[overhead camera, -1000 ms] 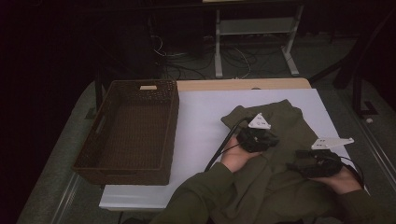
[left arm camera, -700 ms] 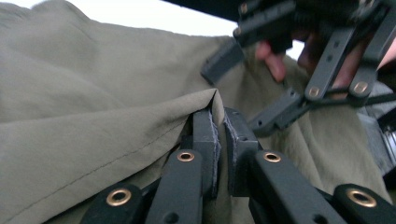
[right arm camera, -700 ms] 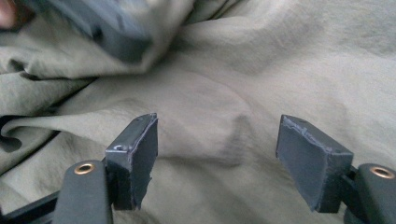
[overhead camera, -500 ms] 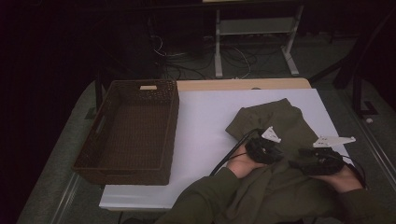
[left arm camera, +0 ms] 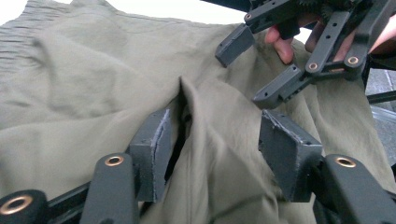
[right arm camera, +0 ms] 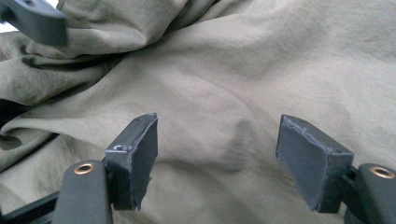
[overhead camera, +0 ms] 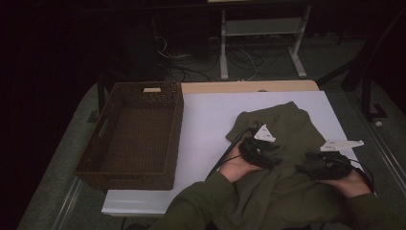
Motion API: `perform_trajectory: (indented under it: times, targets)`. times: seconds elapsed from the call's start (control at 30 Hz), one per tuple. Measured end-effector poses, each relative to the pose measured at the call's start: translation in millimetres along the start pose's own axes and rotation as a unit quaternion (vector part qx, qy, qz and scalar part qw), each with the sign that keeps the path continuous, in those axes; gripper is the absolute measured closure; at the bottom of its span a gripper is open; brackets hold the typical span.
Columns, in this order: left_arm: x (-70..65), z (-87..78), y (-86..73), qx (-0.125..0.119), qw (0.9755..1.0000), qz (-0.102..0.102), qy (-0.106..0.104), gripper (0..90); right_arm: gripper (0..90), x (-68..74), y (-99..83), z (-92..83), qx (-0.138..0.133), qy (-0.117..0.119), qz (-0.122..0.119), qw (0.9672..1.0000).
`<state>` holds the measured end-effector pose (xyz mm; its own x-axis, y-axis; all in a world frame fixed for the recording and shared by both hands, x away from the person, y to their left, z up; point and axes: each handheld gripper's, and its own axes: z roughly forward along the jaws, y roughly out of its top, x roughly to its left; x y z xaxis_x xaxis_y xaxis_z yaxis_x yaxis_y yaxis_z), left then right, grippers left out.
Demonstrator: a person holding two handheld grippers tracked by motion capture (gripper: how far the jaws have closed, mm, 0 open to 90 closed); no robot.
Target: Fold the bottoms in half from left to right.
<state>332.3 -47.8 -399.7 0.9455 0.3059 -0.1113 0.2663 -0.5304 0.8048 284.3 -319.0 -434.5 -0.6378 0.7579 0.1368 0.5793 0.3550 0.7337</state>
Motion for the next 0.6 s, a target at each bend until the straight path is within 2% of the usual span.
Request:
perform_trajectory:
  times: [0.17,0.37,0.53,0.6]
  targets:
    - [4.9,-20.8,-9.7,-0.009,0.9999,-0.012,0.005,39.7,29.0,0.7,0.3,0.9,0.001,0.003,-0.001,1.0]
    - [13.7,-44.4,-31.5,-0.025,0.999,-0.033,0.018,34.7,28.4,0.3,0.8,1.8,0.0,0.005,0.004,1.0]
    - [19.2,-59.3,-49.5,-0.015,0.9986,-0.042,0.029,29.5,28.4,-1.2,1.7,1.0,-0.003,0.006,0.01,0.9999]
    - [21.0,-65.0,-58.6,-0.015,0.9975,-0.051,0.046,24.1,28.6,-1.5,2.1,0.2,-0.004,0.004,0.01,0.9999]
